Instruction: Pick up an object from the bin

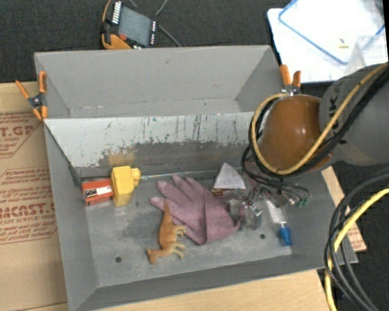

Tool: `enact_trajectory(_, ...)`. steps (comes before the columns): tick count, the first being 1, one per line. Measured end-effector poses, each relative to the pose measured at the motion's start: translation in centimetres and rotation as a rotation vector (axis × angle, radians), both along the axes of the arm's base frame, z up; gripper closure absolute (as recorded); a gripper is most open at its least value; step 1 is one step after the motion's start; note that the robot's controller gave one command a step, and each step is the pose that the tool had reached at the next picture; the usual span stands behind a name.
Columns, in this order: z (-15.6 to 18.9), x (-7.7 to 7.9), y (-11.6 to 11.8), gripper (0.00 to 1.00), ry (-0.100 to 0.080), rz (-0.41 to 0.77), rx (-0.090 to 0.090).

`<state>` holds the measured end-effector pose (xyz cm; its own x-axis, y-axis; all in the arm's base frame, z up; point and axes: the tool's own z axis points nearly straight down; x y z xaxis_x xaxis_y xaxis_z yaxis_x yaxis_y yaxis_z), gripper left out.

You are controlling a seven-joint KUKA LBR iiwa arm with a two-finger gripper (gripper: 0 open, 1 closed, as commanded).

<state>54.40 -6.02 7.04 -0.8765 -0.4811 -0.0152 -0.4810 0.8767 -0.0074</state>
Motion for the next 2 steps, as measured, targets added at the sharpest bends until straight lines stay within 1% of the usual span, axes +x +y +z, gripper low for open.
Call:
enact_trajectory(1,0.0,0.0,0.0,1.0,0.0,0.0,0.0)
enact_trajectory(2,0.03,-0.56,0.25,1.0,-0.004,-0.002,0.0)
